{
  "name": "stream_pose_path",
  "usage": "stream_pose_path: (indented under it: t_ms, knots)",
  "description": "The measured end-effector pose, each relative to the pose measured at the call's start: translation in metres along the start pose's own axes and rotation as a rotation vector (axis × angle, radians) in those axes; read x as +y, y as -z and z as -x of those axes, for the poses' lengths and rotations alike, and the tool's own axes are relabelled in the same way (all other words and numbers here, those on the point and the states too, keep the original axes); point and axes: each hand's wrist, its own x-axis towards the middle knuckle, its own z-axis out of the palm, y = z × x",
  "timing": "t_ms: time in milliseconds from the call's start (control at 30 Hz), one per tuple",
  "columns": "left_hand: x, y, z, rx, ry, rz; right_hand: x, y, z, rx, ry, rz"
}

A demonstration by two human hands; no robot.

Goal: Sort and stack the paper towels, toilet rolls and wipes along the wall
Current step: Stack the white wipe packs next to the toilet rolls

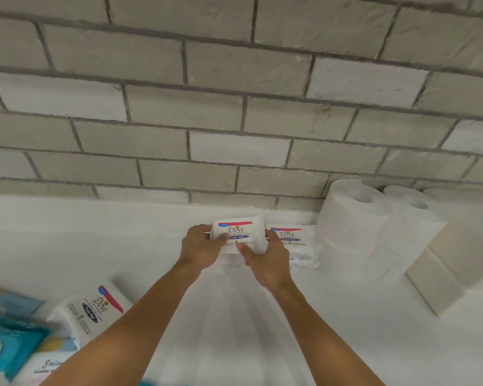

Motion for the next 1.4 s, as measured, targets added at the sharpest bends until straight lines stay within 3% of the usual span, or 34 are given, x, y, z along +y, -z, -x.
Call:
stream_pose_path:
  t_ms: [400,733,1100,1300,1400]
  knots:
    - [-0.016,-0.016,-0.009,0.104,-0.043,-0.197,0.012,0.006,-0.011,0.007,0.044,0.431]
    - [-0.024,-0.015,-0.003,-0.048,-0.093,-0.129,0.040,-0.001,-0.003,0.279,0.470,0.857]
    - [-0.021,0.002,-0.001,-0.237,-0.078,-0.062,0.036,-0.001,-0.006,0.250,0.464,0.853]
    - [-0.015,0.025,0.017,-0.155,-0.055,0.007,0.025,-0.009,0.027,0.295,0.517,0.670]
    - [-0.019,0.048,0.035,-0.141,-0.083,0.064,0.017,-0.018,0.048,0.193,0.507,0.537]
